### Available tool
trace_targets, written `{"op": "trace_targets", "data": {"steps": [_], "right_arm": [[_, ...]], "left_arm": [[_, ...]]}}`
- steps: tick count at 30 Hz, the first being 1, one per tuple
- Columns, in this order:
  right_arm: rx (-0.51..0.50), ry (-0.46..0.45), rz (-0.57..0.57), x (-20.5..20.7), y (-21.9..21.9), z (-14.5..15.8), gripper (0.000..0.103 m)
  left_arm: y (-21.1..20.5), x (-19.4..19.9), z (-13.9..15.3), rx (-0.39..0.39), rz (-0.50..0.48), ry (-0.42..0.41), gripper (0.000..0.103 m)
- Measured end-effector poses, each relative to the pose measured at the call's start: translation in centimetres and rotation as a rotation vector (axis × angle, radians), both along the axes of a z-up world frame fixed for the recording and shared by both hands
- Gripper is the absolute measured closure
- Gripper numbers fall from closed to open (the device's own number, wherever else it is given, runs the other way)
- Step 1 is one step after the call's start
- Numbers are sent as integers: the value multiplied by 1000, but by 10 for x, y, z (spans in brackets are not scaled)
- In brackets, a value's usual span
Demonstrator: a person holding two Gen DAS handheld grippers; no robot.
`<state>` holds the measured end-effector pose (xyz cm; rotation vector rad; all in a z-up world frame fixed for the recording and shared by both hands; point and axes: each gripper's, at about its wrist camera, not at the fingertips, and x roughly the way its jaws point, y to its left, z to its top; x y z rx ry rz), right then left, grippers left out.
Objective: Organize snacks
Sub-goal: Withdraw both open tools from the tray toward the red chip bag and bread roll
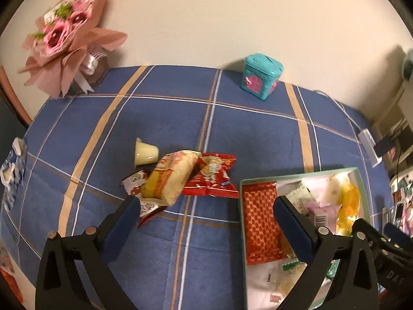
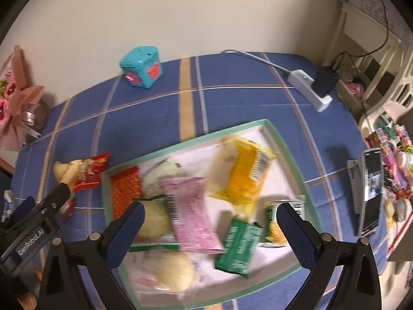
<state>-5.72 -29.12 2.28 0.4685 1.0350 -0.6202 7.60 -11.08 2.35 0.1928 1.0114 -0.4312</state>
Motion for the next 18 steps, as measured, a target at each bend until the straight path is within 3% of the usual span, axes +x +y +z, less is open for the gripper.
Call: {"op": "trace_targets", "data": {"steps": [18], "right_arm": [[34, -93, 156, 63, 72, 10, 0]], "left_arm": [[125, 60, 12, -41, 260, 35, 1]]}}
